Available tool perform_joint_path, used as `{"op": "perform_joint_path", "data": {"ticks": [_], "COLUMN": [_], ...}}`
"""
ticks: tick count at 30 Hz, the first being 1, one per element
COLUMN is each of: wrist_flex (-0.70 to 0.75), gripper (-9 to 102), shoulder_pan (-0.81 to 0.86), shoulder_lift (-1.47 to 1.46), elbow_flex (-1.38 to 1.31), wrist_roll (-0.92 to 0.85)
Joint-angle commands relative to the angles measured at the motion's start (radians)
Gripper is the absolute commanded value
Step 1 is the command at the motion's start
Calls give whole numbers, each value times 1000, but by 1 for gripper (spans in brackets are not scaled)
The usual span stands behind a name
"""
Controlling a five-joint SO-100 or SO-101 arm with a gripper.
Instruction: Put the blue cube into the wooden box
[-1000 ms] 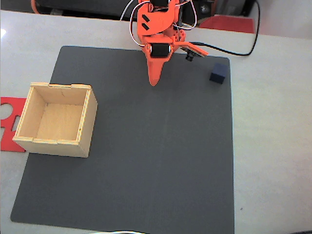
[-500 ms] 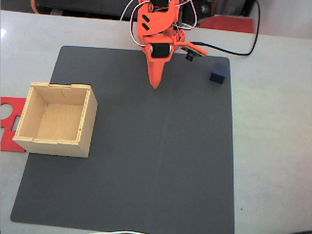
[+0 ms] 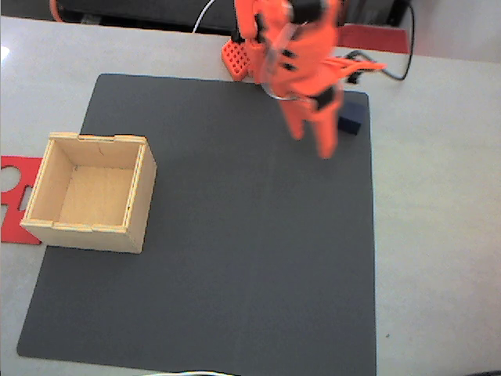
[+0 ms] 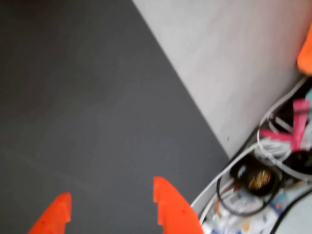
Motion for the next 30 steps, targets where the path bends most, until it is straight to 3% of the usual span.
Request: {"op": "perform_joint_path", "data": {"ticks": [1, 21, 30], "wrist_flex": [40, 198, 184], "gripper": [20, 32, 34], "shoulder_pan": [-143, -436, -488], "shoulder_lift": [-78, -261, -356], "elbow_flex": [-81, -126, -117], "wrist_roll": [21, -5, 26]}}
